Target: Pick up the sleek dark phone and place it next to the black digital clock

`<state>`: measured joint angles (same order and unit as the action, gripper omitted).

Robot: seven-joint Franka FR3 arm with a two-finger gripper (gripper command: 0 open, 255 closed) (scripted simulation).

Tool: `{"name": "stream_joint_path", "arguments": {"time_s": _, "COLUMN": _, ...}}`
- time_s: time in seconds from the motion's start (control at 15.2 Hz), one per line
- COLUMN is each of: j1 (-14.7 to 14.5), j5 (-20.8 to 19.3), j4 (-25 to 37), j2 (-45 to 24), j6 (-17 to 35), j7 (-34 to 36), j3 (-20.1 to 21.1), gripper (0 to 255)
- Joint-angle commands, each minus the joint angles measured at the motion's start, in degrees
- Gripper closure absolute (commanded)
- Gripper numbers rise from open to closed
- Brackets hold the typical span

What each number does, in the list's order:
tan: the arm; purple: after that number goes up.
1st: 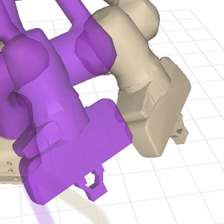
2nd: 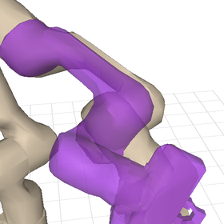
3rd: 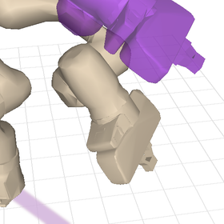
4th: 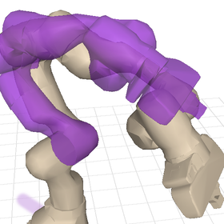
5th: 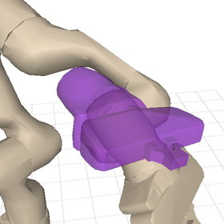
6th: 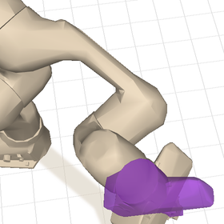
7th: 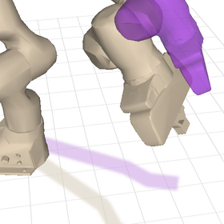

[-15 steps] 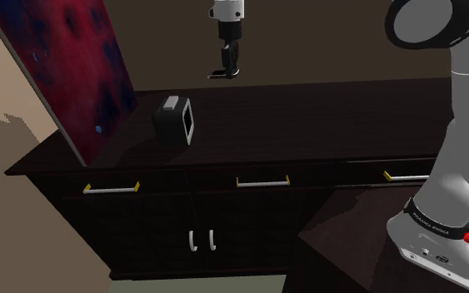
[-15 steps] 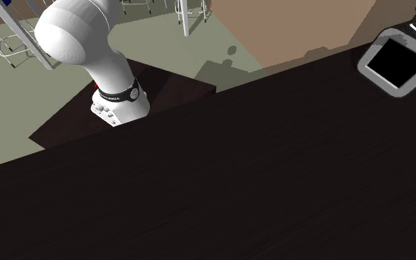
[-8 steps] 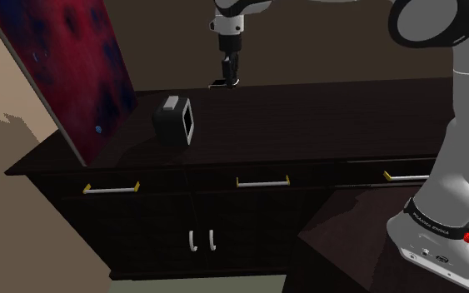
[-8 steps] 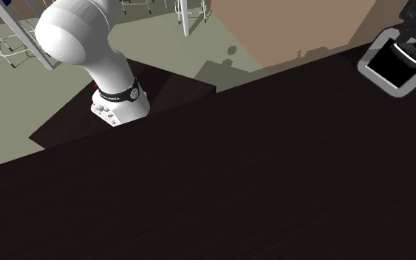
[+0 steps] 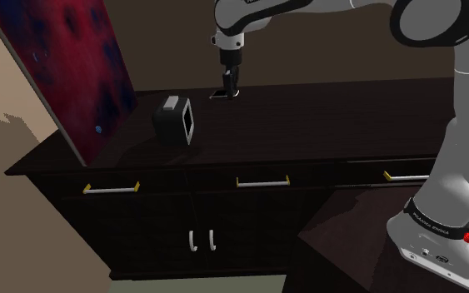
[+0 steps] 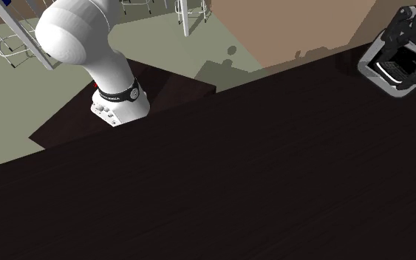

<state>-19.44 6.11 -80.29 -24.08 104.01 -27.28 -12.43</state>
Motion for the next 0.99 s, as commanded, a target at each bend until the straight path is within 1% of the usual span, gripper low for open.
{"name": "stream_joint_path", "arguments": {"time_s": 0.0, "j1": -0.09, "j5": 0.05, "j4": -1.39, "j2": -0.13, "j6": 1.54, "j7": -0.02, "j3": 0.04, "gripper": 255}}
{"name": "stream_joint_path", "arguments": {"time_s": 0.92, "j1": -0.21, "j5": 0.75, "j4": -8.94, "j2": -2.34, "j6": 11.24, "j7": -0.65, "j3": 0.4, "gripper": 255}}
